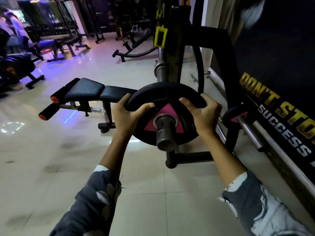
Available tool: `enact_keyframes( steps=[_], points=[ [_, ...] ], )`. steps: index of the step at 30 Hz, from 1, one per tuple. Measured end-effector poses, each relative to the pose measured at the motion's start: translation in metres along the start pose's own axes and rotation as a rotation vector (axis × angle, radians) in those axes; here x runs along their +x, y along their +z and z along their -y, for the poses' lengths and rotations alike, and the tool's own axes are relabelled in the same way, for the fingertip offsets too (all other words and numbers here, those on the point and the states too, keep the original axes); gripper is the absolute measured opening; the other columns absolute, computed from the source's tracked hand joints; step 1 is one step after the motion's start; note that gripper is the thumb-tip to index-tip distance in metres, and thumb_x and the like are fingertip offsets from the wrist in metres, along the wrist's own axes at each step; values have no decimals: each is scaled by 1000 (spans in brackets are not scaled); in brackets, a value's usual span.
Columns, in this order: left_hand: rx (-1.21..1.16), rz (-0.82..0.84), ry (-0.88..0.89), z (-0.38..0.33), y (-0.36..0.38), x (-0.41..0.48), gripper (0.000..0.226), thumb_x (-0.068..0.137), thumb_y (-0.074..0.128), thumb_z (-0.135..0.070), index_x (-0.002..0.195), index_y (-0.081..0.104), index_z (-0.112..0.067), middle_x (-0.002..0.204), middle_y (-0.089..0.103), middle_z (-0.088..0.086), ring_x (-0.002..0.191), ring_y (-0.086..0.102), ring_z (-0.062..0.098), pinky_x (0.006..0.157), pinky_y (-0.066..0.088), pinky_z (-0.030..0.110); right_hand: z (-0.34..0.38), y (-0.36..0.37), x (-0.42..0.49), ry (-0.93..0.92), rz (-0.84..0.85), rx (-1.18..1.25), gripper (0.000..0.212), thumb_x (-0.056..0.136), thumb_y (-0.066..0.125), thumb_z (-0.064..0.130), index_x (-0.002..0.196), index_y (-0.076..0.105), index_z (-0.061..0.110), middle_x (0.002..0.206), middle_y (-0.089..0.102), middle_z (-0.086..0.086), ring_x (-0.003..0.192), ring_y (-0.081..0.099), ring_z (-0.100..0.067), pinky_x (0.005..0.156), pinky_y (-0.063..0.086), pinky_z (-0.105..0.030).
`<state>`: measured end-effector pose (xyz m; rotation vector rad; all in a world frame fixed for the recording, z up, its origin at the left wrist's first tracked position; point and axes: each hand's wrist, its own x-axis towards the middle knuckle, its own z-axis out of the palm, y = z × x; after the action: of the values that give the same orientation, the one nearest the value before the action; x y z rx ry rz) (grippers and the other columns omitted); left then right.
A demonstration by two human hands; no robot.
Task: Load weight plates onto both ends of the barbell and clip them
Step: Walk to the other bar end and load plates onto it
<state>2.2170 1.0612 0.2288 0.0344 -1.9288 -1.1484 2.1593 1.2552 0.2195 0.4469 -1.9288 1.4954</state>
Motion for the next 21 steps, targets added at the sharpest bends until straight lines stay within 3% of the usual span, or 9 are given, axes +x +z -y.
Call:
enact_keyframes(
  steps=[4,7,11,13,15,18,21],
  points=[
    [-50,74,31,28,19,39,48,63,75,-54,81,65,-11,68,63,-5,63,55,2,61,47,22,-24,28,31,-31,-15,-21,67,65,58,72,56,45,7,46,45,-8,43,40,-16,43,31,-32],
    [-49,92,15,47,34,68,48,63,76,-53,71,58,-9,59,56,-2,57,47,1,55,42,22,-43,49,58,-11,-7,-14,57,65,63,66,57,45,12,47,42,-1,47,40,-13,43,28,-26],
    [-50,89,-29,80,60,114,66,59,76,-61,72,59,2,66,60,23,58,54,21,56,49,44,-71,83,97,54,-10,10,52,64,67,58,60,53,8,50,53,0,50,53,-8,45,39,-21],
    [-31,78,-32,96,75,138,69,58,75,-64,68,57,2,61,57,20,57,49,15,53,46,41,-88,101,118,75,-23,18,57,65,69,56,68,61,-1,60,65,-14,58,61,-18,52,52,-37],
    [-15,67,-37,108,87,159,72,56,74,-66,67,56,3,59,55,19,58,46,12,51,44,39,-103,117,137,78,-39,25,61,65,68,57,72,63,-3,65,67,-20,63,64,-31,56,53,-47],
    [13,54,-56,127,106,191,74,57,73,-67,71,59,4,67,59,28,60,49,16,55,47,47,-120,140,166,98,-34,21,60,64,66,60,73,64,0,67,68,-18,65,65,-31,59,53,-49],
    [21,28,-66,140,118,207,68,59,73,-64,70,59,1,61,57,17,59,48,13,52,46,41,-133,155,189,80,-25,1,64,63,64,65,71,63,1,63,67,-16,60,64,-28,55,52,-47]
  ],
)
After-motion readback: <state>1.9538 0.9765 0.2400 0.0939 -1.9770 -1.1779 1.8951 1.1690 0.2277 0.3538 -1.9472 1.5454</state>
